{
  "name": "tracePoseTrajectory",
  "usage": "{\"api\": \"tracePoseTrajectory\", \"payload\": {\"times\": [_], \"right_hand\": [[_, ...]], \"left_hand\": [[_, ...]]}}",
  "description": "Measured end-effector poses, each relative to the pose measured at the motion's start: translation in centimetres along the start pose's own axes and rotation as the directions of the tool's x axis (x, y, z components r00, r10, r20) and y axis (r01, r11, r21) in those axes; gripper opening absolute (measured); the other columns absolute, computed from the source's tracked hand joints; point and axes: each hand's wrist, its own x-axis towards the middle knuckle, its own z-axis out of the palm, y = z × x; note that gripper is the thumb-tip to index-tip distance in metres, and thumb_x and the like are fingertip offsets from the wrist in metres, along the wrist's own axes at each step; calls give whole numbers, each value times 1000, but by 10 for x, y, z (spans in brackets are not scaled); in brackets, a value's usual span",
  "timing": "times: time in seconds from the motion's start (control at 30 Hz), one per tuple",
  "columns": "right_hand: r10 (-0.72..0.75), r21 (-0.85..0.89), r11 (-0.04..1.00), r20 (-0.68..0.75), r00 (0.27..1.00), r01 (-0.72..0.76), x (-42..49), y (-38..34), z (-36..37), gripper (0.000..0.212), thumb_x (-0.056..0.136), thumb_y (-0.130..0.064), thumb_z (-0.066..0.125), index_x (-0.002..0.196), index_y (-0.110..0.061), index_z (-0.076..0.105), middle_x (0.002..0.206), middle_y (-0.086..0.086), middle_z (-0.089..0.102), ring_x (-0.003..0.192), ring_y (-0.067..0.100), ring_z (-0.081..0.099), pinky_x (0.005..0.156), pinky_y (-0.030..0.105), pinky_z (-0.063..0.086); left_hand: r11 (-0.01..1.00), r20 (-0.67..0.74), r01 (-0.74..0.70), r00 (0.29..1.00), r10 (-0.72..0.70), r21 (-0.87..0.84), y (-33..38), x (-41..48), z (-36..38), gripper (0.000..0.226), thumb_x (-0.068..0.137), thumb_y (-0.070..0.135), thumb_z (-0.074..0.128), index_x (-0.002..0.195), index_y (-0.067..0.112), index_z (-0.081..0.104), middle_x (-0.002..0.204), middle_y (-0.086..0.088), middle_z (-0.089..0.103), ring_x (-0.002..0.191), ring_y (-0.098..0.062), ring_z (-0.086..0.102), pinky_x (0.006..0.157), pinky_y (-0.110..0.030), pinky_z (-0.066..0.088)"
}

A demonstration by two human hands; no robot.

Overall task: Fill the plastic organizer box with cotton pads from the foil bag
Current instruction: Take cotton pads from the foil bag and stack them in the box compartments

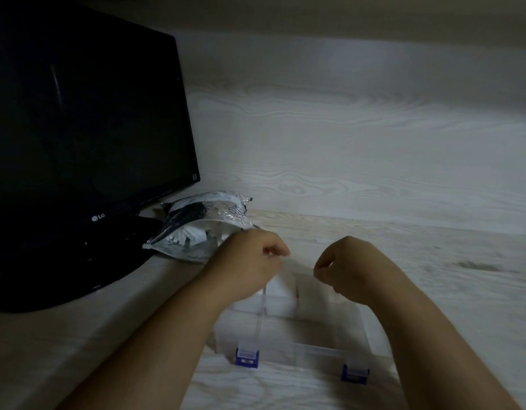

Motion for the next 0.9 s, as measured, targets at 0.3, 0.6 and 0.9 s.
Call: {"api": "tracePoseTrajectory", "payload": {"times": [0.3,0.6,0.9], "right_hand": [[-138,44,989,-124,983,144,2,1,4,13,90,-26,60,86,-27,73,88,-8,69,66,8,60,66,26,52],[-168,85,980,-117,979,179,3,1,9,9,90,-30,61,87,-31,70,79,-11,64,70,9,65,65,24,52],[-165,108,978,-118,979,178,3,1,9,9,90,-33,63,89,-30,71,85,-8,67,69,10,65,69,29,56]], "left_hand": [[896,-256,392,906,-336,209,-27,8,-15,20,84,8,54,83,19,71,107,-9,70,98,-27,64,80,-30,48],[897,-93,429,902,-421,104,-43,16,-8,38,89,12,55,125,18,64,132,-7,60,121,-25,54,93,-25,40],[876,-93,481,871,-482,-35,-49,17,-5,42,87,10,55,128,15,61,135,-9,58,122,-28,53,102,-35,43]]}}
